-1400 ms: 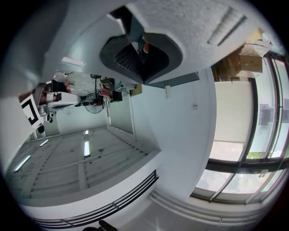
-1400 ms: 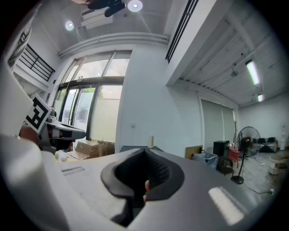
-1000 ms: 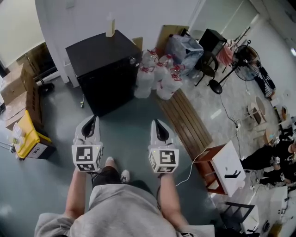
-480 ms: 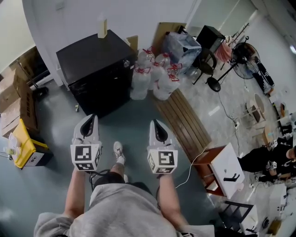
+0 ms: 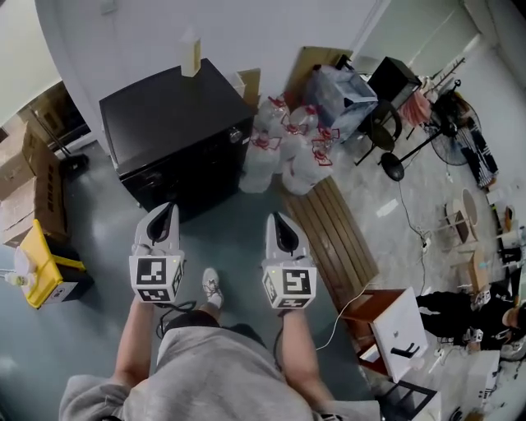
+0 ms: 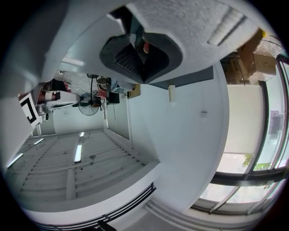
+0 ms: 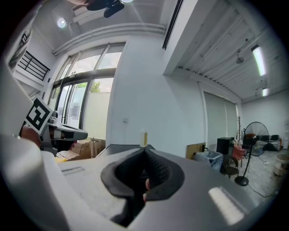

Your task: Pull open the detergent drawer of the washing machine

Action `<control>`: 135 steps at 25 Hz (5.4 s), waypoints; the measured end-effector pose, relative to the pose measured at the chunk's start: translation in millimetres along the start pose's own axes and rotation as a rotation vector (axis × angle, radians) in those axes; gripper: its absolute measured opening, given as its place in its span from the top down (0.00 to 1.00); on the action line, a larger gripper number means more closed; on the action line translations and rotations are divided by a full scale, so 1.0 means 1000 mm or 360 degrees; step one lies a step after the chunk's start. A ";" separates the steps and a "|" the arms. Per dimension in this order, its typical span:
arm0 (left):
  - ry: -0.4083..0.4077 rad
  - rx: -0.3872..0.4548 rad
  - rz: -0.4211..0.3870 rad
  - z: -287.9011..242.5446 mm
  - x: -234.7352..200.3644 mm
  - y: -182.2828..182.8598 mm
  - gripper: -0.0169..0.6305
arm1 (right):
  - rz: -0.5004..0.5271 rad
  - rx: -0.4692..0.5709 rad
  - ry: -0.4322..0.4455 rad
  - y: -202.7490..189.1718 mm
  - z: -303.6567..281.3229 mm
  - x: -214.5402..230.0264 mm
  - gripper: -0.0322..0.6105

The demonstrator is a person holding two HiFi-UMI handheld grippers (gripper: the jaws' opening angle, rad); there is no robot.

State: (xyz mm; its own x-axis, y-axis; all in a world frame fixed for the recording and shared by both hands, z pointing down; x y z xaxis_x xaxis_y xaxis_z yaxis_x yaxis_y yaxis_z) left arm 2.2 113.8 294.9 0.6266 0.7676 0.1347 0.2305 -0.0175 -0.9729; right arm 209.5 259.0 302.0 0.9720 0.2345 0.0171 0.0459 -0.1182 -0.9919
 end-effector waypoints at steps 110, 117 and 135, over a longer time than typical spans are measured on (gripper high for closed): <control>0.0471 -0.0355 0.0239 -0.122 -0.239 -0.273 0.69 | 0.0299 -0.0456 0.1325 -0.210 -0.379 -0.197 0.78; 0.0451 -0.0357 0.0238 -0.113 -0.232 -0.273 0.69 | 0.0285 -0.0466 0.1305 -0.211 -0.368 -0.196 0.77; 0.0424 -0.0382 0.0261 -0.075 -0.181 -0.272 0.70 | 0.0219 -0.0502 0.1249 -0.219 -0.307 -0.178 0.76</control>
State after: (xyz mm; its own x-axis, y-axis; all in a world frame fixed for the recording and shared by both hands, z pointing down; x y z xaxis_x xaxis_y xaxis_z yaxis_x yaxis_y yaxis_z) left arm -117.9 -68.5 549.7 0.8334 0.5498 0.0560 0.2593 -0.2994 -0.9182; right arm 97.6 -53.3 555.3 0.8463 -0.5239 0.0965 -0.1356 -0.3870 -0.9121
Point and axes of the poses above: the fingertips, and each gripper's own axes: z backward along the fingers, x to its right, y out of its top, the point moved 5 cm from there along z, backward along the fingers, and after that the axes turned 3 degrees about -z, right-handed, at the moved point
